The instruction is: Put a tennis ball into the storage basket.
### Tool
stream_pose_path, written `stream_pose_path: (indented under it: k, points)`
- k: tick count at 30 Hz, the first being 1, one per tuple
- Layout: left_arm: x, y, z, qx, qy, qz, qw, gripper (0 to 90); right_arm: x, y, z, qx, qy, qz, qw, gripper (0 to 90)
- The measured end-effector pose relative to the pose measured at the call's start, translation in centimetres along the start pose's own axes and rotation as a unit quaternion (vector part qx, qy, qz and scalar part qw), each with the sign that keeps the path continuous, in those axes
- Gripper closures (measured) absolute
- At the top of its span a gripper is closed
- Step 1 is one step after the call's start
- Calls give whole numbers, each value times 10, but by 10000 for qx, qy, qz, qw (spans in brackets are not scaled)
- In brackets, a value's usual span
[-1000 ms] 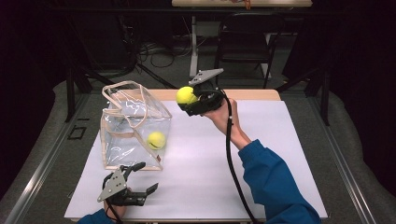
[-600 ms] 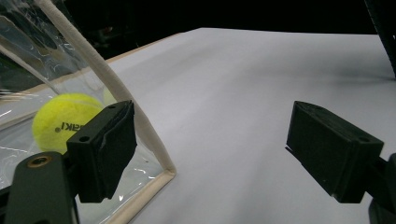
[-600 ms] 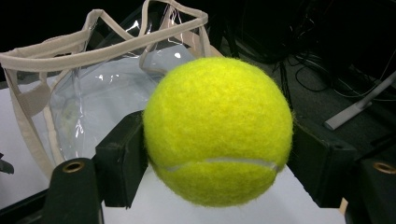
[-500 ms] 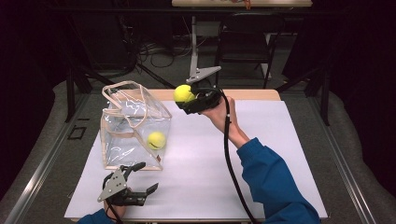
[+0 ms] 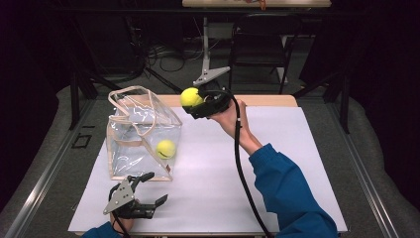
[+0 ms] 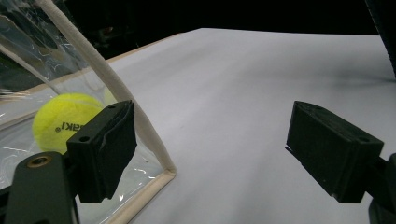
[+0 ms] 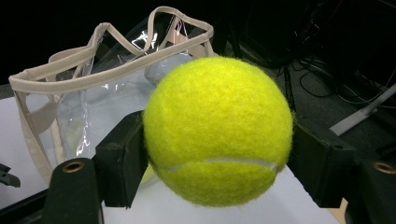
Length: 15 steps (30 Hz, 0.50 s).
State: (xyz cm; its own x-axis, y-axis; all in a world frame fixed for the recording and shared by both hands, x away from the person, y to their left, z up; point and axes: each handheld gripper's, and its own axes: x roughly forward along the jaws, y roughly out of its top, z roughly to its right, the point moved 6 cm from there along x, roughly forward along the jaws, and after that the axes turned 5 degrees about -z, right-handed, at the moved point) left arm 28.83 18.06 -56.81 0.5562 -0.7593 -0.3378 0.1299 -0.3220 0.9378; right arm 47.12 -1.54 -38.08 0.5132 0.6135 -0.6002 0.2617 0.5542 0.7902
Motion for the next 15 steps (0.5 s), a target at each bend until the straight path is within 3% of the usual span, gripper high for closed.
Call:
stream_pose_path:
  k: [15]
  points:
    - [-1,0,0,-4,-5,6,10000,158,3,10,-3,-58,40,-23,10000,264]
